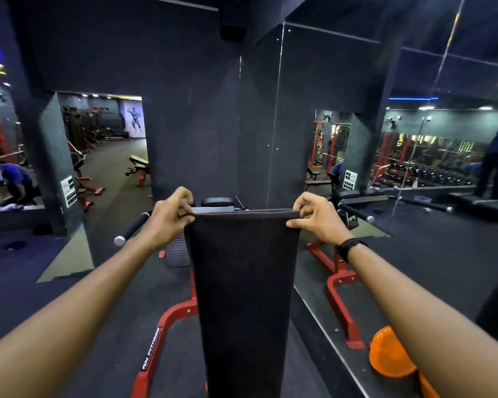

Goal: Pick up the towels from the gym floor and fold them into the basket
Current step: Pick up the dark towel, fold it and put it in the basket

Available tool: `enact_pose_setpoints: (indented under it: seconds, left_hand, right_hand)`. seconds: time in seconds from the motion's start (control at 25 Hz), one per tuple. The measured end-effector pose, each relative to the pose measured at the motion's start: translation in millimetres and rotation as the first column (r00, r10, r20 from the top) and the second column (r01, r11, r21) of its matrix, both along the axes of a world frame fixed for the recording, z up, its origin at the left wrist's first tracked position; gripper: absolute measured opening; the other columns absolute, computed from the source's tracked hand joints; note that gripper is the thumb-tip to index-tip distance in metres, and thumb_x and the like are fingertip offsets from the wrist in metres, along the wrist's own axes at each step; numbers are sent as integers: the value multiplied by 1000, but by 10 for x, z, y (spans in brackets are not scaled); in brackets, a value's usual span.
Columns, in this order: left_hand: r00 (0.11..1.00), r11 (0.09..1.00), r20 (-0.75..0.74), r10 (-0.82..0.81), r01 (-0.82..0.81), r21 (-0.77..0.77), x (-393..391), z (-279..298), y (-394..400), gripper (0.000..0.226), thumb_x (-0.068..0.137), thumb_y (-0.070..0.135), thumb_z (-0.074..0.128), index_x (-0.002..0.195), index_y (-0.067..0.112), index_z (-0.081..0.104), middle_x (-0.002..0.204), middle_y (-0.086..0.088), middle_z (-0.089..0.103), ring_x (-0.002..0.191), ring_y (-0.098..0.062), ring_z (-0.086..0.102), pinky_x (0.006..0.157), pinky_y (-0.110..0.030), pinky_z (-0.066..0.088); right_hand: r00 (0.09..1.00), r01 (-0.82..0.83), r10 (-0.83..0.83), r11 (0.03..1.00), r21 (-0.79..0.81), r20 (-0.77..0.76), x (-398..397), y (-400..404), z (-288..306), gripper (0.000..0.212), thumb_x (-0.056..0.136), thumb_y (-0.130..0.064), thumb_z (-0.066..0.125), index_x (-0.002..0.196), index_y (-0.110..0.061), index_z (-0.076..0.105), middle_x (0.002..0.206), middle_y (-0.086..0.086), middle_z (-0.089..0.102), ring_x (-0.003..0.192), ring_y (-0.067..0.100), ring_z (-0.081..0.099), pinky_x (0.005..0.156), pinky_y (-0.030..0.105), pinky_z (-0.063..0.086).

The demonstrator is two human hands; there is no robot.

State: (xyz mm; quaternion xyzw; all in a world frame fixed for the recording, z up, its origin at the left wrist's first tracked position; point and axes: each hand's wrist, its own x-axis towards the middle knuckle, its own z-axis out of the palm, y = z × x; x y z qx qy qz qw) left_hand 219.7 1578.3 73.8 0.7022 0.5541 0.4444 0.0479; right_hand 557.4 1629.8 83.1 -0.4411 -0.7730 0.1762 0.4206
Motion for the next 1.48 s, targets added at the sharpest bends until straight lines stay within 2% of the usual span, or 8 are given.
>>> enact_pose_setpoints:
  seconds: [0.2, 0.4, 0.6, 0.76, 0.96, 1.08, 1.28, 1.48]
  left_hand:
    - [981, 879, 8, -194, 177, -443, 100, -39, 2, 37, 79, -12, 66, 89, 18, 46, 74, -2, 66, 60, -8, 59, 62, -26, 49]
    - [668, 917, 685, -292, 399, 2, 439, 351, 133, 35, 74, 13, 78, 100, 23, 58, 92, 0, 71, 83, -11, 67, 70, -23, 56]
    - [781, 792, 609, -139, 457, -405, 612, -190, -80, 39, 71, 32, 79, 106, 18, 68, 98, 9, 73, 96, -7, 67, 90, -28, 54]
    - [760, 622, 650, -8, 513, -592, 393, -265, -92, 77, 42, 49, 90, 104, 8, 71, 95, -4, 73, 78, -12, 69, 66, -23, 56]
    - [724, 655, 680, 117, 459, -601, 491, -148, -47, 20, 82, 26, 70, 97, 13, 67, 82, 1, 70, 60, -6, 65, 54, -18, 54]
    - [548, 792, 833, 77, 474, -385, 563, 86, -3, 19, 92, 30, 59, 89, 14, 67, 78, 1, 73, 62, -7, 69, 52, -18, 54]
    - [823, 677, 568, 11, 412, -610, 447, -217, -155, 35, 74, 30, 74, 104, 14, 66, 92, 2, 74, 75, -8, 69, 55, -19, 51]
    - [679, 718, 705, 206, 384, -580, 453, -275, -92, 11, 82, 27, 70, 86, 18, 65, 82, 2, 66, 72, -10, 61, 66, -23, 48]
  right_hand:
    - [993, -94, 113, 928, -360, 34, 138, -145, -120, 41, 67, 0, 83, 91, -10, 51, 53, -3, 55, 50, 15, 56, 51, 31, 49]
    - [853, -348, 163, 886, -307, -496, 300, -91, 563, 48, 69, -22, 76, 112, -15, 56, 93, 1, 72, 83, 13, 69, 73, 32, 57]
    - [912, -305, 74, 778, -548, -404, 310, -203, -210, 29, 80, -26, 67, 103, -8, 68, 90, 0, 75, 77, 9, 70, 67, 26, 58]
    - [851, -350, -19, 724, -595, -524, 382, -207, -324, 17, 88, -23, 63, 95, -9, 70, 84, 2, 74, 70, 8, 69, 58, 21, 56]
    - [854, -300, -87, 724, -622, -513, 258, -181, -186, 13, 92, -18, 60, 89, -8, 68, 81, 3, 71, 62, 6, 66, 52, 18, 53]
    - [750, -451, 35, 758, -471, -661, 291, -162, 163, 15, 90, -22, 58, 98, -11, 64, 94, 5, 68, 73, 9, 68, 62, 23, 57]
    - [906, -368, 115, 691, -622, -408, 230, -213, -407, 29, 78, -8, 72, 107, -7, 66, 93, 2, 75, 84, 12, 71, 63, 23, 56]
    - [884, -359, 24, 674, -646, -466, 166, -161, -450, 27, 84, -6, 67, 110, 0, 66, 94, 6, 74, 83, 12, 71, 68, 22, 57]
